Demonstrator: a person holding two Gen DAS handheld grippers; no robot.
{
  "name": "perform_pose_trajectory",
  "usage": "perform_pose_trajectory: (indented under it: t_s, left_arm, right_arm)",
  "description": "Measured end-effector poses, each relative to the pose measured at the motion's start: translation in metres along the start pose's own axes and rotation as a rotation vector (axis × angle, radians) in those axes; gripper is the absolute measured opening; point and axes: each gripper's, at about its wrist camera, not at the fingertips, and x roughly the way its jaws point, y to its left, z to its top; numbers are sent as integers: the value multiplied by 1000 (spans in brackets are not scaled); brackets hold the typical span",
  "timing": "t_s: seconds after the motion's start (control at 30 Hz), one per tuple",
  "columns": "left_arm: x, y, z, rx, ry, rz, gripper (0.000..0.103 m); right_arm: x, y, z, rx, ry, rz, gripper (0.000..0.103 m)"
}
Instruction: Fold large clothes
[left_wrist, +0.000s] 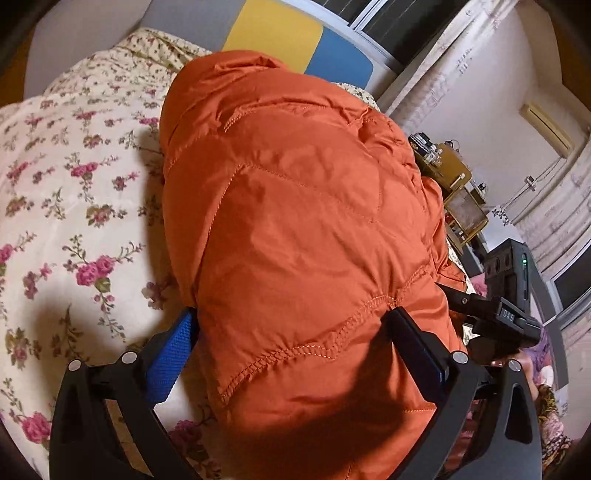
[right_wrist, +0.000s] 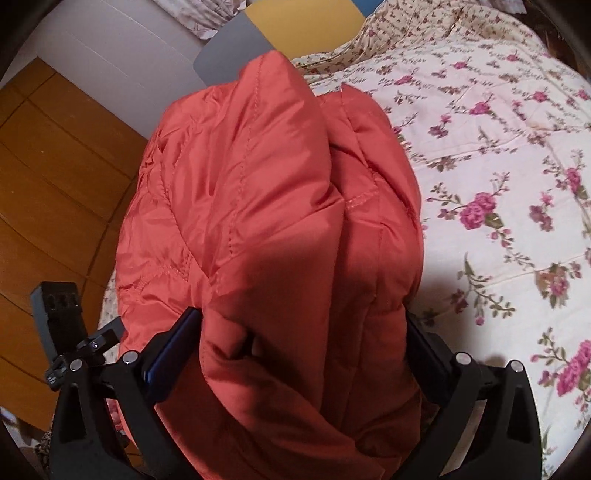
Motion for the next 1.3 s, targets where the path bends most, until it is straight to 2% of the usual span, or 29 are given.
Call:
perform_pose_trajectory:
  t_s: [0.13, 0.3, 0.4, 0.57, 0.7, 0.8, 0.93, 1.03, 1.1, 1.17, 1.23, 1.3]
  left_arm:
    - [1, -1, -1, -3, 17, -14, 100]
    - [4, -17, -3, 44, 12, 34, 100]
    - [3, -31, -6, 77, -10, 66, 99]
    - [-8, -51, -7, 152, -56, 110, 86]
    - [-16, -72, -7, 242, -97, 138, 81]
    - [-21, -82, -6, 281, -124, 143, 78]
    - [-29, -88, -2, 297, -166, 143, 73]
    - [-26, -84, -1, 308, -144, 153, 72]
    - [-25, -77, -2, 281, -130, 140, 72]
    - [-22, -67, -6, 256, -107, 131, 75]
    - [-20, -58, -10, 228, -86, 119, 78]
    - [-17, -52, -13, 206, -74, 103, 81]
  right_arm:
    - [8, -3, 2, 5, 1, 45, 101]
    - [18, -1, 7, 10, -1, 95, 101]
    - [19, 3, 6, 10, -30, 105, 96]
    - [11, 0, 1, 39, -107, 136, 84]
    - [6, -2, -2, 60, -152, 167, 77]
    - [-1, 6, -6, 48, -188, 202, 74]
    - [2, 15, -3, 15, -188, 188, 73]
    - [1, 11, -3, 45, -164, 158, 78]
    - [-2, 18, -2, 11, -147, 86, 89]
    - [3, 23, 1, -28, -90, 29, 97]
    - [11, 21, 5, -35, -47, 28, 101]
    - [24, 7, 6, 2, 14, 78, 101]
